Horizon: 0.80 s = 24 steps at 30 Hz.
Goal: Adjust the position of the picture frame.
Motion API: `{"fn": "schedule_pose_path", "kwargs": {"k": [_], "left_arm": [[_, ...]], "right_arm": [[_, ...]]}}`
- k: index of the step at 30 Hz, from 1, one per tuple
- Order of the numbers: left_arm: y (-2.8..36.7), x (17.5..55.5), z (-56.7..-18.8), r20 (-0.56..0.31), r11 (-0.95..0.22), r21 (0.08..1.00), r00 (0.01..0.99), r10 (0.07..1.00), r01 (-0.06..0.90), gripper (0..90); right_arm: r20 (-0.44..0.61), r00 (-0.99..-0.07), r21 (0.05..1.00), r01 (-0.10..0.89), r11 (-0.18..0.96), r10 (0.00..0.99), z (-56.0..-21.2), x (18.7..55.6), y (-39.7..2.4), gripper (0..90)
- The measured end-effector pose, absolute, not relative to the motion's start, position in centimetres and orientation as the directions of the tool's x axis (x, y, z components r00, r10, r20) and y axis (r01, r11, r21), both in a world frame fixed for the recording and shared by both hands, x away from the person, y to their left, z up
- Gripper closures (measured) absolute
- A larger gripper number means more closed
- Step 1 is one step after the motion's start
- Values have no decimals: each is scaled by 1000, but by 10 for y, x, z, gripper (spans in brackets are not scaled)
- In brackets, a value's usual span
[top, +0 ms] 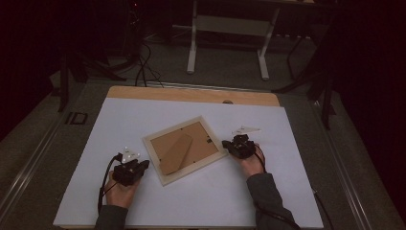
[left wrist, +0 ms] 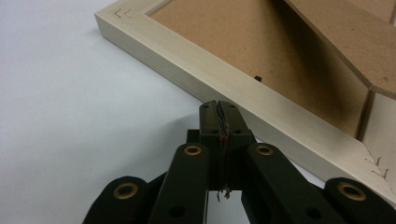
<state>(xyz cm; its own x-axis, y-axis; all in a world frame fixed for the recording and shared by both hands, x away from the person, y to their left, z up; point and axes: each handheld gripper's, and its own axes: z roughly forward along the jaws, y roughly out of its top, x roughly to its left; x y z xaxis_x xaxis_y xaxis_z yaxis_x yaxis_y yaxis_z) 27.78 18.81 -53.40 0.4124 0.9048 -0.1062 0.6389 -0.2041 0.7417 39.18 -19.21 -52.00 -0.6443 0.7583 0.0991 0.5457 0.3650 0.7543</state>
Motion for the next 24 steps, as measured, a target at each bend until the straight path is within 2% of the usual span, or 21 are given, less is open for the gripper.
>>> {"fn": "schedule_pose_path", "kwargs": {"k": [10,14,24], "left_arm": [[182,278,-536,-96,-229,731,429,898,643,900],[180,279,-537,-117,-227,725,440,890,650,900],[176,276,-537,-79,-264,715,450,890,648,900]], "right_arm": [[108,-633,753,555,353,766,-522,393,-194,898],[117,-630,740,571,355,768,-524,394,-196,898],[122,-637,728,579,367,761,-526,395,-197,899]]}}
